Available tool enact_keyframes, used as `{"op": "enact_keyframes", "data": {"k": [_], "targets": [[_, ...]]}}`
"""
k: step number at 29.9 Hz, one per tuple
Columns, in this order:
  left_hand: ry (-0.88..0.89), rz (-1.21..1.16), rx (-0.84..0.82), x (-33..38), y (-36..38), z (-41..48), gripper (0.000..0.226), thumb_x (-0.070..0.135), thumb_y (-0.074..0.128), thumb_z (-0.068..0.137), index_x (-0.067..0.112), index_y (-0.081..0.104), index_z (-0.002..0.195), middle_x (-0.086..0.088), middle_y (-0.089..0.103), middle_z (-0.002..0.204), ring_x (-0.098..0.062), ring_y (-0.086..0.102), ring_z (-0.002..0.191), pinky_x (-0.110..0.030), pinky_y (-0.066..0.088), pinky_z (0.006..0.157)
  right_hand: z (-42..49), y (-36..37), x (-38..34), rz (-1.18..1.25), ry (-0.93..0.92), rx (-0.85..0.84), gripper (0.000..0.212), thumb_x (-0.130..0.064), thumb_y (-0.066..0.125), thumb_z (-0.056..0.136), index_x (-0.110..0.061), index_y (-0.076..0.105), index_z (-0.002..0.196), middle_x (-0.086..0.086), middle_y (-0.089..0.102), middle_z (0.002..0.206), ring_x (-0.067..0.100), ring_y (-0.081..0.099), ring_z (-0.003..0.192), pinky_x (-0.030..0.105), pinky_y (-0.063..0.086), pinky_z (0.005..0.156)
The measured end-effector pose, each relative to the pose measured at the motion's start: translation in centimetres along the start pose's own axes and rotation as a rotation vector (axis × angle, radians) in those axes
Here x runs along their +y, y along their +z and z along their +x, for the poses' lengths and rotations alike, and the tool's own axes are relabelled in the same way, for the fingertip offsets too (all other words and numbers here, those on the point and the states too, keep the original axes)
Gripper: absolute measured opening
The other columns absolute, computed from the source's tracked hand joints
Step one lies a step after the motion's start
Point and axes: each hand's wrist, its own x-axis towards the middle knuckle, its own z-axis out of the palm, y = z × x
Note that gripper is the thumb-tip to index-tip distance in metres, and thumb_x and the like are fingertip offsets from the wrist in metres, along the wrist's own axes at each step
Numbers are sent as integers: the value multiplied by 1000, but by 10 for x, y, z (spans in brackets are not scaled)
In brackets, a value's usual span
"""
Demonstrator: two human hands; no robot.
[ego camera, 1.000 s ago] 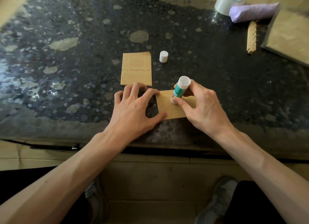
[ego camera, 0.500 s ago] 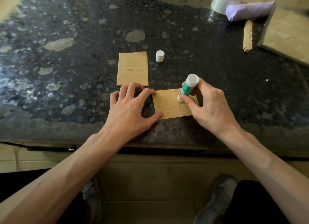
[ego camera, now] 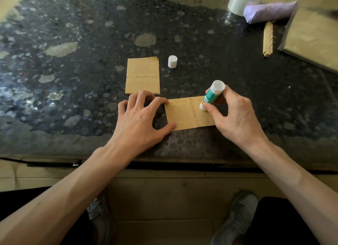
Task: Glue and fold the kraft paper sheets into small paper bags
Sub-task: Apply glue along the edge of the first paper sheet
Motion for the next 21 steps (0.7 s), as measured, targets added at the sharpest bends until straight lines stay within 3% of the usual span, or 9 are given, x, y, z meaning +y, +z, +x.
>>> {"op": "enact_keyframes", "data": {"k": [10, 21], "targets": [[1, -1, 13, 0, 0, 0, 66, 77, 53, 82, 44, 47, 138, 9, 37, 137, -17, 30, 137, -42, 22, 114, 1, -6, 6, -9, 39, 12, 34, -27, 76, 95, -9, 64, 122, 2, 71, 118, 9, 64, 103, 2, 39, 82], [3, -2, 4, 1, -1, 0, 67, 78, 51, 81, 44, 46, 139, 8, 37, 139, -17, 29, 139, -42, 21, 115, 0, -9, 7, -33, 47, 24, 34, -28, 76, 95, -9, 64, 122, 3, 71, 119, 13, 65, 106, 1, 37, 81]]}}
